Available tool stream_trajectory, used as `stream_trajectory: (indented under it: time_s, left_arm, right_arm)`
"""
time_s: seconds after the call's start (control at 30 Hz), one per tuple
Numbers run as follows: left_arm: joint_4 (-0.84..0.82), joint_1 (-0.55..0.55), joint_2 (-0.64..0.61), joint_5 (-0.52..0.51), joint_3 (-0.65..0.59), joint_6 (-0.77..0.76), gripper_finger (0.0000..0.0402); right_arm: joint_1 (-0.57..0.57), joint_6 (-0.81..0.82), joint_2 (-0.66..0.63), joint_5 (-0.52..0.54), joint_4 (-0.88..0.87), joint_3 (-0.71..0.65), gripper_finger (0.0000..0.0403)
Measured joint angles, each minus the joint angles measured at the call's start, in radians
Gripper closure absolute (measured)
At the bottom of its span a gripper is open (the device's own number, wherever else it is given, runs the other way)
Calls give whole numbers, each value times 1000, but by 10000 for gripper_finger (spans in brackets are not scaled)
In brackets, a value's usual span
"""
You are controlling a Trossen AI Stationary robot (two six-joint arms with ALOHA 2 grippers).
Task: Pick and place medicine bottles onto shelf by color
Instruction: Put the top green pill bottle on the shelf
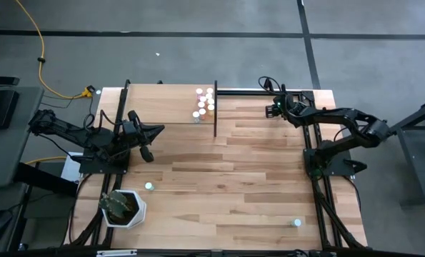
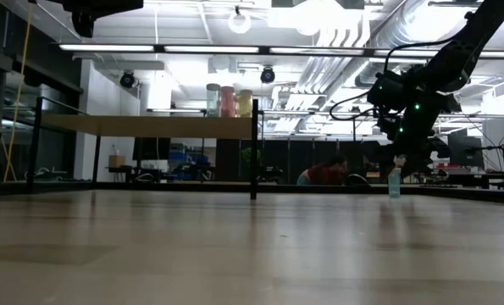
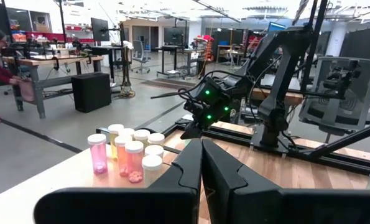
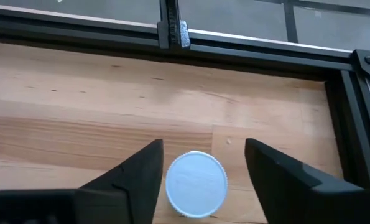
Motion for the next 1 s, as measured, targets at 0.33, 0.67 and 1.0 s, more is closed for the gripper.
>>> stream_trajectory:
  time_s: [0.33, 0.67, 1.0]
  left_arm:
    - [0, 0, 0, 0, 0, 0, 402]
    - [0, 0, 0, 1, 0, 0, 401]
    - [0, 0, 0, 1, 0, 0, 402]
  right_arm:
    - [0, -4, 0, 0, 4, 0, 266]
    - [0, -37, -2, -47, -1, 8, 307]
    - [109, -113, -62, -102, -99, 163, 305]
